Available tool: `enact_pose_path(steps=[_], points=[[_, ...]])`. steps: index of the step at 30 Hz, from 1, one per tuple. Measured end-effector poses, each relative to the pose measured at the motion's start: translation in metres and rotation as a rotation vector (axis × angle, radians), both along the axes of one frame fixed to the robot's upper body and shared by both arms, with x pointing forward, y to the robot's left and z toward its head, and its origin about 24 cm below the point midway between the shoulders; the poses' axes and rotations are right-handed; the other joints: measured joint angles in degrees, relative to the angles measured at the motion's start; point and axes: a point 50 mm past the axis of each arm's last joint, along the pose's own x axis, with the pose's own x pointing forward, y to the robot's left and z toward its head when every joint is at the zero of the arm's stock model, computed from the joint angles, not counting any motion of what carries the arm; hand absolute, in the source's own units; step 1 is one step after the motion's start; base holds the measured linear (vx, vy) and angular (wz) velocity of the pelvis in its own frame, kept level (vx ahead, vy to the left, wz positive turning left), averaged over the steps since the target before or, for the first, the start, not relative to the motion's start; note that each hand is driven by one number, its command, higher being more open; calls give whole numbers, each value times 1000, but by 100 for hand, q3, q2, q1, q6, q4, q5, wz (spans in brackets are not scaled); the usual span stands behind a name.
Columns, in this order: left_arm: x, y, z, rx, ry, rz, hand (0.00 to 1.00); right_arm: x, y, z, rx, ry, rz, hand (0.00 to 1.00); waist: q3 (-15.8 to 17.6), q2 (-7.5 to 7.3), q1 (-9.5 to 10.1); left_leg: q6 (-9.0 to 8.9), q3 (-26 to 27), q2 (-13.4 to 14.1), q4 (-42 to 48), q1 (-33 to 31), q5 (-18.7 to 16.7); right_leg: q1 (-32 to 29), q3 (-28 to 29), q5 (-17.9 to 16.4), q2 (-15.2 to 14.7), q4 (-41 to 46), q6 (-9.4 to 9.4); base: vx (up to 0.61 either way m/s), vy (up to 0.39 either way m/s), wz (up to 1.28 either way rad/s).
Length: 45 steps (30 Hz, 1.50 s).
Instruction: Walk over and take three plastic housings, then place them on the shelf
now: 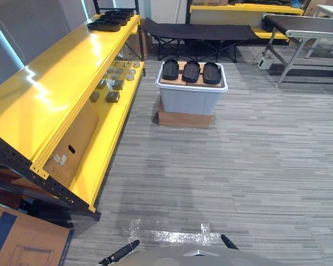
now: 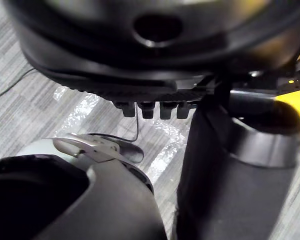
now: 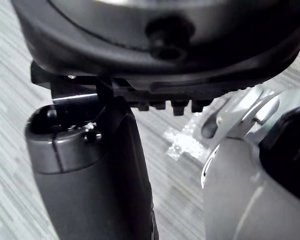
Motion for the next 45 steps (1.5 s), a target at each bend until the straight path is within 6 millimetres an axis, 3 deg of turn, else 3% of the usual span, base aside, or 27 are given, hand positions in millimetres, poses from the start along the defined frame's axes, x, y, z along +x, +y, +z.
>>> enact_pose_path(steps=[4, 9, 11, 14, 24, 28, 34, 38, 40, 42, 44, 45], points=[[35, 3, 5, 30, -105, -45, 100, 35, -9, 7, -88, -96, 66, 100, 171, -72, 1, 4, -29, -31, -44, 39, 17, 35, -70, 20, -21, -42, 33, 22, 12, 4], [83, -6, 20, 46, -316, -127, 100, 93, -51, 41, -276, -313, 106, 100, 209, -71, -123, 17, -91, -74, -44, -74, 25, -61, -130, 21, -54, -58, 36, -7, 2, 6], [96, -7, 25, 38, -366, -126, 100, 105, -69, 52, -332, -355, 123, 100, 235, -31, -125, 18, -93, -74, -44, -73, 26, -61, -135, 20, -52, -59, 37, 0, 0, 0], [101, -9, 27, 28, -398, -112, 100, 114, -78, 59, -357, -389, 130, 100, 279, 33, -148, 18, -104, -63, -42, -64, 27, -50, -156, 18, -42, -60, 39, -5, -21, 1], [95, -11, 24, 20, -380, -118, 100, 98, -68, 47, -316, -332, 134, 100, 282, 40, -271, 7, -136, -41, -41, 4, 35, 26, -214, 18, -30, -32, 40, -32, -28, 2], [81, -10, 20, 18, -342, -108, 100, 81, -65, 38, -293, -271, 103, 100, 279, 43, -282, 7, -110, -38, -42, 79, 44, 69, -205, 18, -31, 16, 40, -67, -18, -3], [60, -10, 13, -5, -288, -94, 100, 55, -45, 23, -223, -189, 51, 100, 278, 32, -280, 22, -103, -41, -50, 160, 107, 112, -204, 17, -36, 31, 39, -77, -19, 0], [50, -12, 10, -19, -267, -86, 100, 50, -42, 20, -209, -170, 41, 100, 267, 36, -252, -8, -64, -46, -71, 174, 84, 95, -165, -4, -41, 47, 47, -89, -2, -6], [45, -12, 9, -26, -263, -70, 100, 52, -42, 21, -212, -175, 41, 100, 311, -32, -179, 29, -19, -78, -67, 161, 21, -167, -115, -277, -114, 510, 10, -67, 21, -11], [45, -12, 9, -26, -265, -72, 100, 51, -42, 21, -216, -175, 39, 100, 335, -97, -140, 40, -32, -154, -24, 164, -20, -387, -126, -532, -249, 1001, 99, -15, 37, 3], [52, -9, 12, -14, -289, -77, 100, 57, -41, 21, -212, -189, 39, 100, 523, -188, -122, 156, -57, -212, 264, 168, -215, -539, -146, -664, -439, 1708, 278, 23, 27, 5], [53, -9, 12, -6, -293, -86, 100, 59, -40, 22, -204, -200, 26, 100, 644, -110, -132, 251, -81, -130, 478, 194, -328, -817, -203, -637, -473, 2402, 421, 19, 37, 4]])
